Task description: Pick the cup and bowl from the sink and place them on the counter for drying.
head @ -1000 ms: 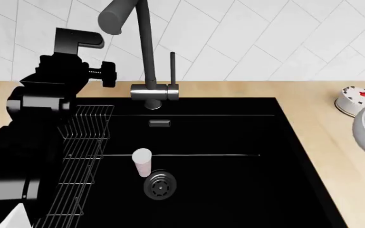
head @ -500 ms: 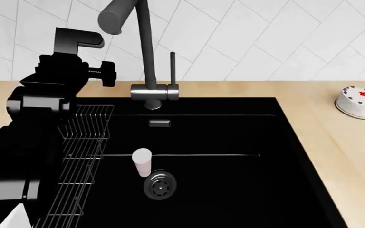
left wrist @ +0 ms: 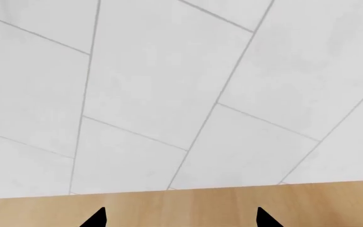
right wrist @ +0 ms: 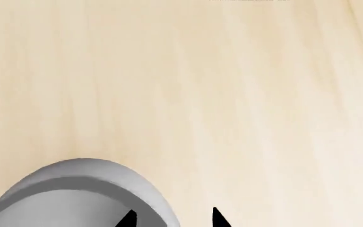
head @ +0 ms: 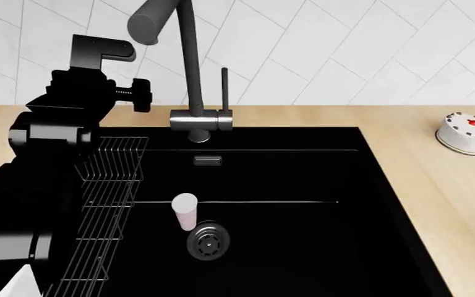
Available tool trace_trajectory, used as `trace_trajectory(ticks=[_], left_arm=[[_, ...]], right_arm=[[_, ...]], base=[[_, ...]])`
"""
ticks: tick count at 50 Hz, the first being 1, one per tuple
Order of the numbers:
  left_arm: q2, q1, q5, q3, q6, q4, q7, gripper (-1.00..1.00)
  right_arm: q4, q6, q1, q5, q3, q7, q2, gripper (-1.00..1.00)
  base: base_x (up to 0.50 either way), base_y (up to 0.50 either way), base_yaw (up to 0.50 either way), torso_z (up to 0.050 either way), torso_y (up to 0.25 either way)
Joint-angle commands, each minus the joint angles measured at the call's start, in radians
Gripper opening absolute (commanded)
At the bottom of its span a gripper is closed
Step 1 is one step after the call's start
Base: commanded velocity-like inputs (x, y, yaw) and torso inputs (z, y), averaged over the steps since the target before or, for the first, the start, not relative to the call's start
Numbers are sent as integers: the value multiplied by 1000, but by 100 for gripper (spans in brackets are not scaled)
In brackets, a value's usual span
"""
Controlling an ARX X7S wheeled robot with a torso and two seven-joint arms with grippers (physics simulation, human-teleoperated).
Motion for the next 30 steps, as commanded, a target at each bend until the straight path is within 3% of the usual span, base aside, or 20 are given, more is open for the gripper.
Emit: trace_trajectory(ticks=[1, 9, 17, 25, 30], left_arm=[[8, 4, 8, -6, 6, 1, 17, 100], [15, 4, 6, -5, 7, 1, 19, 100], [19, 4, 6, -3, 7, 1, 16, 100], [16, 1, 0, -10, 3, 1, 17, 100], [17, -7, 4, -4, 2, 1, 19, 100]], right_arm=[[-39, -4, -47, -19, 51, -11, 1, 100], [-74, 16, -28, -35, 6, -47, 49, 100], [-90, 28, 94, 18, -166, -56, 111, 100], [-75, 27, 208, 39, -271, -54, 61, 100], [-33, 29, 411, 130, -416, -58, 30, 100]], base=[[0, 0, 0, 0, 0], [0, 0, 0, 0, 0], [0, 0, 0, 0, 0], [0, 0, 0, 0, 0], [0, 0, 0, 0, 0]])
